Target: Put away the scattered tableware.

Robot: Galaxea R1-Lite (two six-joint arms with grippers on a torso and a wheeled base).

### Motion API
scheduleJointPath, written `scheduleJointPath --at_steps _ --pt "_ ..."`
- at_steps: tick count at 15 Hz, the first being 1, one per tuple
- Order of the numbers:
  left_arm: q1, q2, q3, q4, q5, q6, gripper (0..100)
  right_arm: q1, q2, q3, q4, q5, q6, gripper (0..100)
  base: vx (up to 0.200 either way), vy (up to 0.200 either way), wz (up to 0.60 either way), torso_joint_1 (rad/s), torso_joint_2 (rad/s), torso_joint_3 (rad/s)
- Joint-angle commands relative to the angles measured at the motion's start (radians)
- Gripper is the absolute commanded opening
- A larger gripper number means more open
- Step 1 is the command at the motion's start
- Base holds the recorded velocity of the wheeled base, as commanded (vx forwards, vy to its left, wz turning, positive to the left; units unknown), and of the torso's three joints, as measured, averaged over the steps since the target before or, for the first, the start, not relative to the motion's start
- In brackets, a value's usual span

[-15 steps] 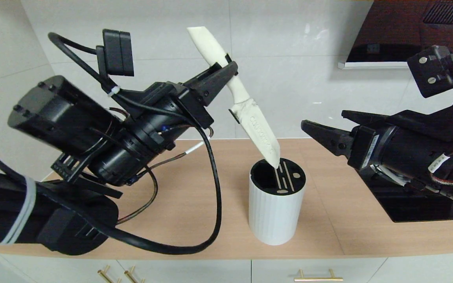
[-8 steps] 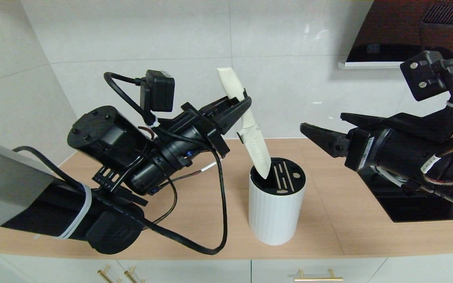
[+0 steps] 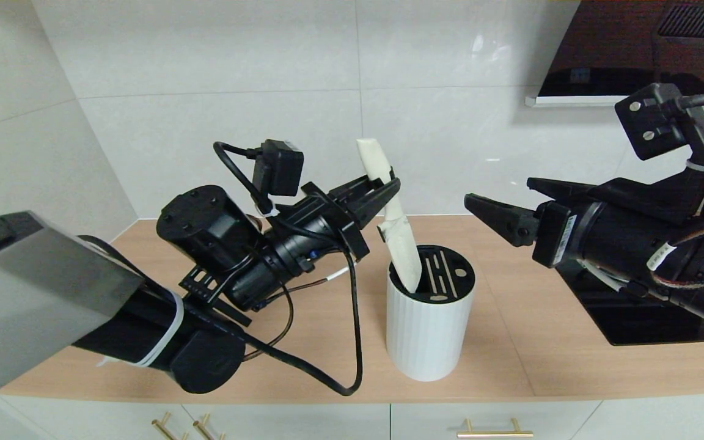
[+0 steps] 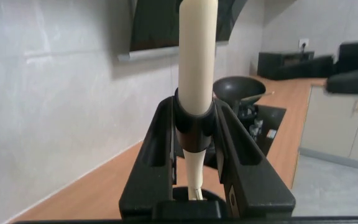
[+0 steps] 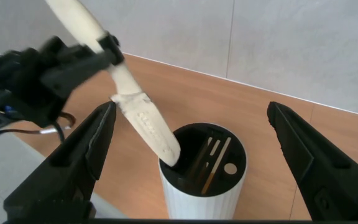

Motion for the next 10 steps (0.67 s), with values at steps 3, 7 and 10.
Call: scheduleJointPath --at_steps 3,7,10 --pt "0.0 0.039 -0.005 -0.002 0.002 -0.001 0 0.001 0.005 0.0 -0.001 0.0 0.0 100 0.0 0.0 0.0 0.0 0.0 0.0" --pt "-0.006 0.093 -0.011 -0.002 0.002 -0.004 0 0.002 0.005 0.001 -0.001 0.0 0.0 100 0.0 0.0 0.0 0.0 0.0 0.0" --pt "-0.019 0.138 -0.028 -0.002 0.003 -0.007 0 0.001 0.008 0.001 -0.001 0.0 0.0 100 0.0 0.0 0.0 0.0 0.0 0.0"
